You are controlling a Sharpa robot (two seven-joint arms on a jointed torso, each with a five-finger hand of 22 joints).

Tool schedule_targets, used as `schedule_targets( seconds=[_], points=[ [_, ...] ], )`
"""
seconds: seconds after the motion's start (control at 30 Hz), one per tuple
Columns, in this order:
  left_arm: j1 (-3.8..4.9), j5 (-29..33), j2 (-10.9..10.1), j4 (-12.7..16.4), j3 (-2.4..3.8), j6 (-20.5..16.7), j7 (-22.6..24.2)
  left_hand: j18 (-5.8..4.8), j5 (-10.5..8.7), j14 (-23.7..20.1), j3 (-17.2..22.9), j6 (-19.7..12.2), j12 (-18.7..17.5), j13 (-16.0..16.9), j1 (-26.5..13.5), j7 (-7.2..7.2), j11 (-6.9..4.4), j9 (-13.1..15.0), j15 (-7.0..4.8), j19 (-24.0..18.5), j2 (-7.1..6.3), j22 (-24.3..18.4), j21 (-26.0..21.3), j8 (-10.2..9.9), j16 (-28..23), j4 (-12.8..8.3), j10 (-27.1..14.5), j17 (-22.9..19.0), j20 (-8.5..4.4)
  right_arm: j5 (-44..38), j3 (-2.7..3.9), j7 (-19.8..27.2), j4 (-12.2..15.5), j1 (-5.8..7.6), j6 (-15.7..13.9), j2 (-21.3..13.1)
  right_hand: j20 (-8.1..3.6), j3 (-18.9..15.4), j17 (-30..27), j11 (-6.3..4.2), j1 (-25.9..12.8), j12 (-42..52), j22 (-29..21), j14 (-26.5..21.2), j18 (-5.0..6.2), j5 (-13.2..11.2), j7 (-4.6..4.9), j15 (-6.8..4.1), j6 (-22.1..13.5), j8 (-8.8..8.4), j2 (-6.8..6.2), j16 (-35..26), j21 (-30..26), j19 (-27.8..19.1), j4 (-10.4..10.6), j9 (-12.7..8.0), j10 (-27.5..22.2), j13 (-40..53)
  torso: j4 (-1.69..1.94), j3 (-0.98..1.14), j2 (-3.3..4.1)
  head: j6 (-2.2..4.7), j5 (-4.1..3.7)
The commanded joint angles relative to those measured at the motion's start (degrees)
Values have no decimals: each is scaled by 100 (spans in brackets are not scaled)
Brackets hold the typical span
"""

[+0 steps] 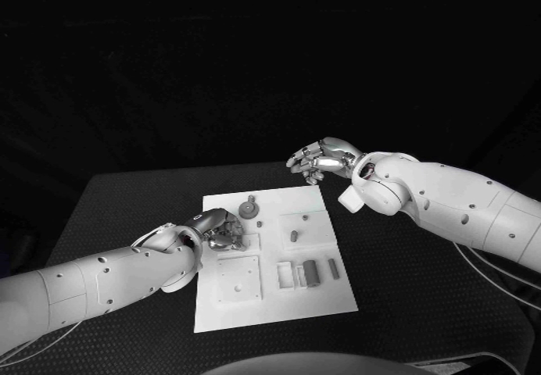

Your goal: Assemble the parts on the task board

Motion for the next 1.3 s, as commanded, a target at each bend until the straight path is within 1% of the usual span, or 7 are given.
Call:
schedule_targets(
  seconds=[0.03, 0.37, 0.57, 0.63, 0.93, 1.13, 1.3],
  points=[
    [-60, 57, -11, -23, -43, 162, -144, -84, 19, 19, 39, -101, 31, 2, 61, 135, 24, 9, 0, 38, -17, -231, -20, 22, 19, 9, 31, -6, 4, -27, 3, 46, 3, -2, 93, -3, -15, -36, -5, -11, 12, 34, 66, 23, 90, 22, 47, -30, 7, -30, -23, -19, -13, 32, -9, -8, 13, -9, -2, 1, 2, -3, -3],
    [-58, 178, -113, 116, -7, 243, -127, -84, 20, 26, 45, -54, 36, 3, 35, 176, 60, 23, 14, 45, 23, -232, -17, 59, 22, 41, 37, -7, 7, -27, 3, 47, 0, -3, 84, -6, -15, -37, -6, -11, 12, 34, 67, 22, 90, 22, 47, -29, 7, -31, -22, -20, -14, 31, -9, -9, 13, -11, 1, 0, -1, 15, 2],
    [-46, 453, -219, 272, 306, 698, -324, -84, 27, 4, 29, 1, 18, -6, -67, 194, 80, 26, 39, 16, 68, -239, -27, 89, -3, 112, 6, -20, 19, -27, 3, 44, -11, -3, 79, -7, -14, -38, -6, -10, 13, 35, 67, 22, 90, 22, 47, -29, 7, -31, -22, -20, -14, 31, -9, -9, 12, -13, -1, 1, -1, 13, 0],
    [-17, 516, -245, 267, 349, 824, -358, -84, 28, 3, 29, 9, 20, -5, -86, 193, 79, 25, 41, 12, 89, -241, -27, 92, -4, 129, 5, -21, 20, -27, 3, 43, -17, -3, 81, 2, -14, -38, -6, -10, 13, 35, 67, 22, 90, 22, 47, -29, 8, -31, -22, -20, -14, 31, -9, -9, 12, -13, -1, 4, -2, 12, 0],
    [263, 641, -308, 259, 362, 1357, -480, -84, 82, 0, 77, -6, 22, -6, -55, 194, 79, -6, 38, -4, 221, -248, -28, 70, -9, 146, -7, -27, 15, -27, 3, 37, -24, -3, 81, 2, -14, -39, -6, -10, 13, 36, 67, 22, 90, 22, 47, -29, 9, -31, -22, -19, -15, 31, -9, -9, 12, -14, -10, 6, 3, 10, 0],
    [301, 37, -233, 162, 363, 1678, -476, -84, 95, -6, 228, -72, 18, -12, 98, 216, 95, -61, 54, -15, 309, -259, -21, 13, -20, 132, -18, -34, 23, -26, 3, 36, -27, -3, 84, 15, -14, -40, -6, -10, 12, 36, 67, 22, 90, 22, 47, -29, 9, -31, -24, -19, -15, 31, -9, -9, 12, -15, -7, 5, 2, 8, 9],
    [301, 20, -199, 148, 363, 1834, -391, -84, 109, 84, 373, -98, 73, 4, 170, 158, 42, -102, 13, 85, 361, -235, 13, -16, 29, 196, 72, -18, -5, -25, 3, 36, -33, -3, 86, 19, -14, -41, -6, -10, 11, 36, 67, 22, 90, 22, 47, -29, 9, -32, -24, -19, -15, 31, -8, -10, 12, -16, -14, 3, 5, 11, 8]
  ],
)
